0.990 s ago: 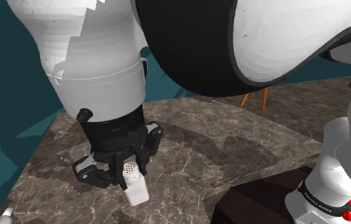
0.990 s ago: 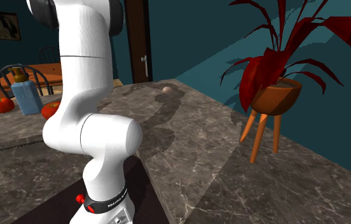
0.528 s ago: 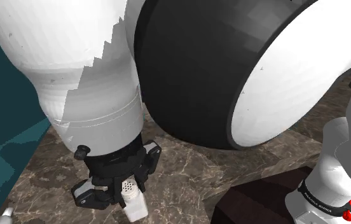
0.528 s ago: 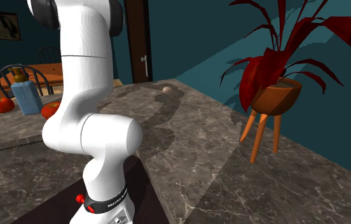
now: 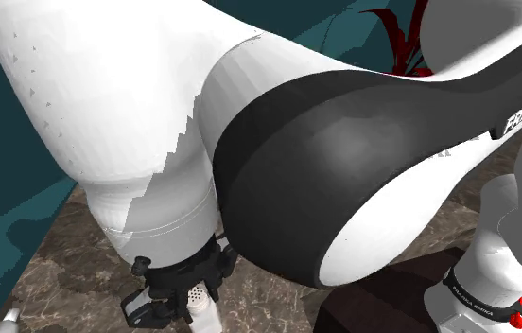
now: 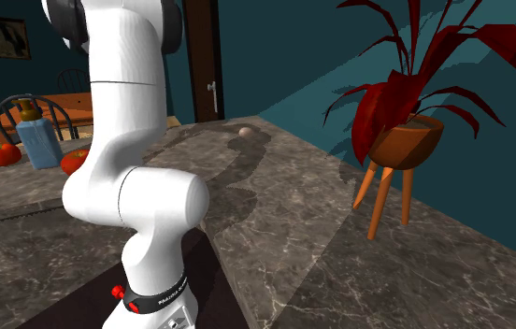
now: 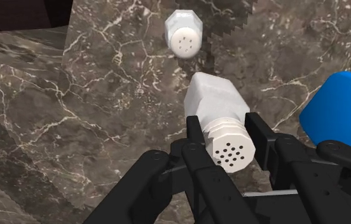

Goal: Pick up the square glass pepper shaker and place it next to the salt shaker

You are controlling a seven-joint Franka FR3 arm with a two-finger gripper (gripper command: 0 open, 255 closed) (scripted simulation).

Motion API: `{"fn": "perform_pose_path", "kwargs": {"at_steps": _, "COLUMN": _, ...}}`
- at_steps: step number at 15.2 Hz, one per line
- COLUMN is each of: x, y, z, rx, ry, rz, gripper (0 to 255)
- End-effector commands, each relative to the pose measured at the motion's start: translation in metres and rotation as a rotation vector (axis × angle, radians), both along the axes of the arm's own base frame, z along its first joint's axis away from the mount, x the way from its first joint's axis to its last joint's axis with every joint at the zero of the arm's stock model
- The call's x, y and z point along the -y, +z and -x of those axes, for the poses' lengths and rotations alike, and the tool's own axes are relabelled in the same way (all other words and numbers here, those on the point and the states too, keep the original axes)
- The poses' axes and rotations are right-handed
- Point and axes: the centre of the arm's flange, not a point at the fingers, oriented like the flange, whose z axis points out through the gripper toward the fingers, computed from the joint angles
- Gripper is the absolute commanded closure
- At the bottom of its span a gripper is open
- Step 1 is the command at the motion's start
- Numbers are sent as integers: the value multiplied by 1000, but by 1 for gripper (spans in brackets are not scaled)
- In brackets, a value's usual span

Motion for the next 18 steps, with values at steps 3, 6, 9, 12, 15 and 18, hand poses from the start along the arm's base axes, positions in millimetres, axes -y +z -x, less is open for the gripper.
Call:
{"fn": "perform_pose_path", "kwargs": {"at_steps": 3, "x": 1, "y": -22, "z": 1, "rx": 0, "ry": 0, "rz": 0, "gripper": 255}}
{"fn": "perform_pose_path", "kwargs": {"at_steps": 6, "x": 1, "y": -38, "z": 1, "rx": 0, "ry": 0, "rz": 0, "gripper": 255}}
{"fn": "perform_pose_path", "kwargs": {"at_steps": 9, "x": 1, "y": -53, "z": 1, "rx": 0, "ry": 0, "rz": 0, "gripper": 255}}
{"fn": "perform_pose_path", "kwargs": {"at_steps": 12, "x": 1, "y": -69, "z": 1, "rx": 0, "ry": 0, "rz": 0, "gripper": 255}}
{"fn": "perform_pose_path", "kwargs": {"at_steps": 15, "x": 1, "y": -85, "z": 1, "rx": 0, "ry": 0, "rz": 0, "gripper": 255}}
{"fn": "perform_pose_path", "kwargs": {"at_steps": 18, "x": 1, "y": -95, "z": 1, "rx": 0, "ry": 0, "rz": 0, "gripper": 255}}
